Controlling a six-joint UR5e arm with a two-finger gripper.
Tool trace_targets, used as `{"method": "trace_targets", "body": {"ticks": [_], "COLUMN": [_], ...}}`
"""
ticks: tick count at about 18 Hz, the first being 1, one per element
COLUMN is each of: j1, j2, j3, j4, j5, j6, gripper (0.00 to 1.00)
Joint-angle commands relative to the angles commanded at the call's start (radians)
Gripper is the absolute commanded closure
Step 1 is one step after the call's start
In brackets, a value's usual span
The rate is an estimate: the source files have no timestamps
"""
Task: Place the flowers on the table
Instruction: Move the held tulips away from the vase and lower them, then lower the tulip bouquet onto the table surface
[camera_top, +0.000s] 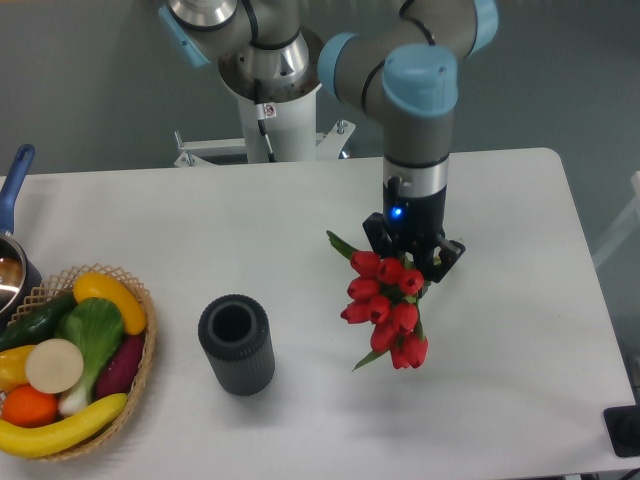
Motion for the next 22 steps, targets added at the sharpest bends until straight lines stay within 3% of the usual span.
{"method": "trace_targets", "body": {"ticks": [10, 15, 16, 17, 18, 19, 20, 22], "j1": [-0.032, -0.061, -0.066, -0.066, -0.066, -0.066, -0.066, -0.066], "j2": [-0.158, -0.195, -0.198, -0.2, -0.201, -0.201, -0.197, -0.189], "j3": [0.021, 0.029, 0.031, 0.034, 0.043, 0.049, 0.049, 0.051], "j4": [0.005, 0.006, 0.008, 0.011, 0.012, 0.012, 0.015, 0.014], "j5": [0.039, 0.06, 0.068, 0.072, 0.071, 0.071, 0.065, 0.062], "j6": [-0.003, -0.006, -0.006, -0.002, -0.002, -0.003, -0.002, -0.006], "gripper": [0.59, 0.58, 0.53, 0.31, 0.16, 0.13, 0.01, 0.0]}}
